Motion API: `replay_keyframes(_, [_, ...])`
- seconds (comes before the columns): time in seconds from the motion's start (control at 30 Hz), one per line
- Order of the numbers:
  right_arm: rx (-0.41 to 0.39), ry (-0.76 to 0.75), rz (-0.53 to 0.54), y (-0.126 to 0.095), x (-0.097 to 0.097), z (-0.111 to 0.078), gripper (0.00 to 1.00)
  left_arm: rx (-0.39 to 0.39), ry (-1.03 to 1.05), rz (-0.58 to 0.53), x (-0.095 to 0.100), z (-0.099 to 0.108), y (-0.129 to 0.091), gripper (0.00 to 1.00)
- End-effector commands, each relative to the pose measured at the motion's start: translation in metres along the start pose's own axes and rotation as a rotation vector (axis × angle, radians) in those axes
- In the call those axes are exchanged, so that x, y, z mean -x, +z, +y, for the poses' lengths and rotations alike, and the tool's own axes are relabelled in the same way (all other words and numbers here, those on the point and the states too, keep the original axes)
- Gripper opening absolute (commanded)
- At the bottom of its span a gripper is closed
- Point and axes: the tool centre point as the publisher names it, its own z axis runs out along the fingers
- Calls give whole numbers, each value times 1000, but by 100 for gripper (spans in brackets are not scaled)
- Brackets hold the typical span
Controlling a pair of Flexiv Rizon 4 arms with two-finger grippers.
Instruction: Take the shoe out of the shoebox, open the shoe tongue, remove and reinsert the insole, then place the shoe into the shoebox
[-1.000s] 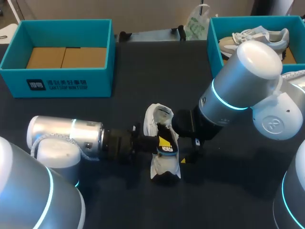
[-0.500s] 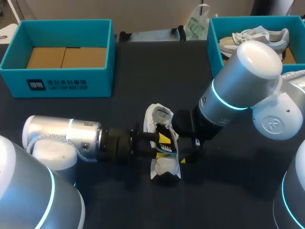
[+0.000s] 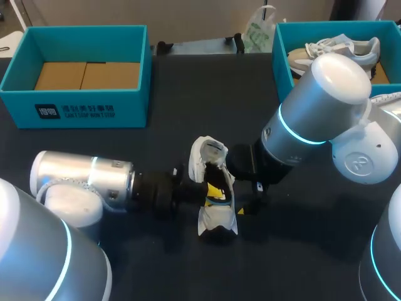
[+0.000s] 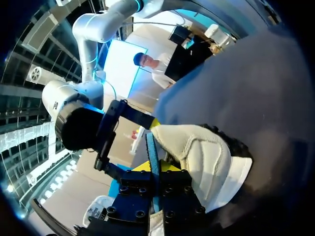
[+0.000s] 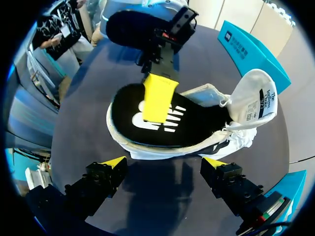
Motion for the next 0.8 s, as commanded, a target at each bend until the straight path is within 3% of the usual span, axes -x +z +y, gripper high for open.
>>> replay_keyframes(0.03, [1,0,-2,1,-1,0,100,17,-2,6,-1,8,10,0])
replay_keyframes(0.27, [1,0,-2,1,-1,0,100,6,-32,-4,4,-2,3,0])
replay_keyframes(0.3, [1,0,-2,1,-1,0,100,1,-43,-8,5,-5,2,18])
replay_keyframes(0.33, [1,0,-2,1,-1,0,100,0,-47,-7,6,-8,0,28])
replay_keyframes(0.4, [1,0,-2,1,-1,0,100,-8,-66,-14,8,-13,-4,35])
replay_keyframes(0.63, [1,0,-2,1,-1,0,100,-12,-84,-11,12,-25,-9,29])
replay_keyframes(0.7, [1,0,-2,1,-1,0,100,-16,-83,-9,13,-25,-8,19])
replay_keyframes(0.77, [1,0,-2,1,-1,0,100,-20,-83,-7,11,-24,-4,0])
replay_keyframes(0.8, [1,0,-2,1,-1,0,100,-22,-81,-4,10,-23,-2,0])
